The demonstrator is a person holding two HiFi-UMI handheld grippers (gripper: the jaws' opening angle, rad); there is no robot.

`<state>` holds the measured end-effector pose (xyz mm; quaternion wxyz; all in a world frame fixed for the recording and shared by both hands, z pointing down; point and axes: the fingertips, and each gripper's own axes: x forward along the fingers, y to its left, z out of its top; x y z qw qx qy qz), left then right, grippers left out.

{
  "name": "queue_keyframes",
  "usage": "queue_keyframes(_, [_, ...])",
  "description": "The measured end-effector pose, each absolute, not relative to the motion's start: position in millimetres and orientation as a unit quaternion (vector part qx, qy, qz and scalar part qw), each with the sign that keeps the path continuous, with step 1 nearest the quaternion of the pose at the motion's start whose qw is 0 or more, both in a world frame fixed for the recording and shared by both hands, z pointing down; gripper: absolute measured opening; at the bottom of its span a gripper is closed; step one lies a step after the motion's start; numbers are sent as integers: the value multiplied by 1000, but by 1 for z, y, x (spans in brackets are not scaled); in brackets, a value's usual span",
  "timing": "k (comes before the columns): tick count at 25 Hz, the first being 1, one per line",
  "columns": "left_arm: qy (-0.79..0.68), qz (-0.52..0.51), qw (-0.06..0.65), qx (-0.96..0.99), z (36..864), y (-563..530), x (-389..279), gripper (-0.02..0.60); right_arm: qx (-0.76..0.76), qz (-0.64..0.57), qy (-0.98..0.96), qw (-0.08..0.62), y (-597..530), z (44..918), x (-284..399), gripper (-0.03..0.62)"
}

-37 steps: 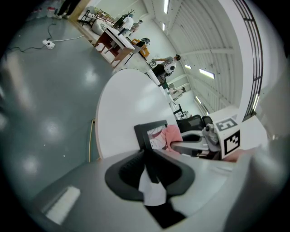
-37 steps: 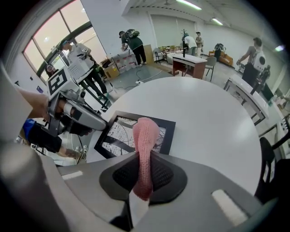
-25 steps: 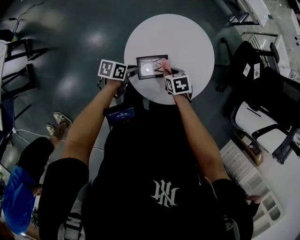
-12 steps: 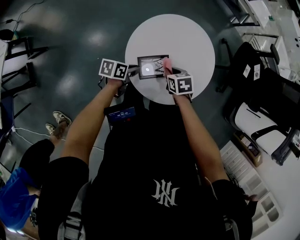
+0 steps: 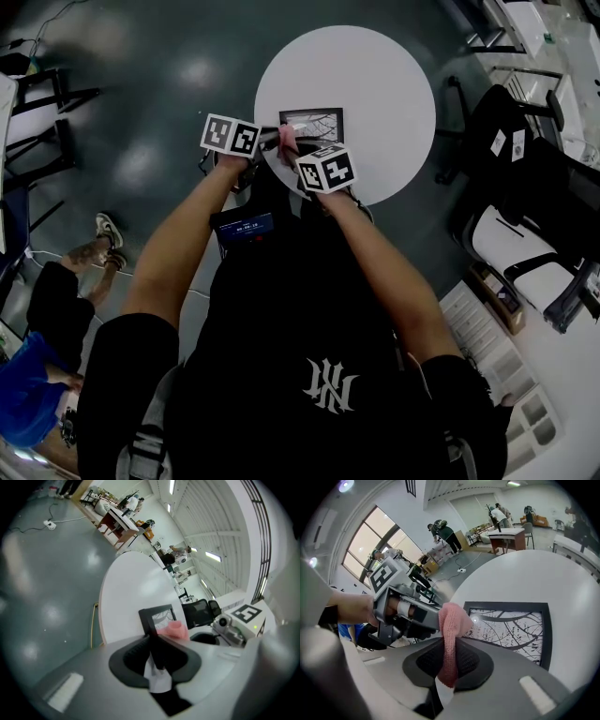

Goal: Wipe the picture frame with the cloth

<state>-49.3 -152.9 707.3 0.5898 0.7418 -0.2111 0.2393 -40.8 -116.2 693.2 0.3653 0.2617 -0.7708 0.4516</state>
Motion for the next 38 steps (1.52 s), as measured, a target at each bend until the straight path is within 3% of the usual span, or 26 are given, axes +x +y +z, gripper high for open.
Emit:
queue_keyframes(19, [-203,239,595,740,706,-151,-50,46,314,391,-758,417,-125,703,28,37])
queue_keyframes(32, [-204,239,593,741,705,-151,-48,44,353,281,-758,471,-130,698,81,35])
queue_keyframes(38, [-203,240,592,742,706,-153,-48,46,367,294,-752,462,-133,700,90,35])
